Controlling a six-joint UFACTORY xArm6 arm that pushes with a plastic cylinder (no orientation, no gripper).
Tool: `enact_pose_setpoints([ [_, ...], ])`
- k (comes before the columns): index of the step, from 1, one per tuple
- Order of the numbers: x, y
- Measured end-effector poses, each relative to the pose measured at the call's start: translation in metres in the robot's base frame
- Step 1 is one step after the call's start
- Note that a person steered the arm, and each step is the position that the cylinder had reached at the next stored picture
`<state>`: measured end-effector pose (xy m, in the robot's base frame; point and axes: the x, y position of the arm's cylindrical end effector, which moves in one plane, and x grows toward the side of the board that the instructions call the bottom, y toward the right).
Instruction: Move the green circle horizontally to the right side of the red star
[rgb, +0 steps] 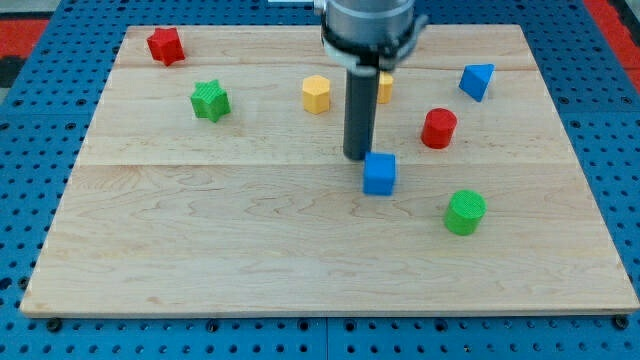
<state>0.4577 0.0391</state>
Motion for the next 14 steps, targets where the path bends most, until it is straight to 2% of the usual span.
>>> enact_pose_setpoints([
  [1,0.069,-0.014],
  [2,0.148,0.047],
  [3,0.154,0.131],
  [4,0.095,0.142],
  [5,0.045,0.125],
  [6,0.067,0.08],
  [7,0.095,0.105],
  [8,0.085,0.062],
  [9,0.059,0.041],
  [10,0.023,-0.004],
  [11,-0.034,-0.063],
  [12,-0.039,-0.122],
  [13,-0.04,-0.129],
  [14,-0.063,-0.051],
])
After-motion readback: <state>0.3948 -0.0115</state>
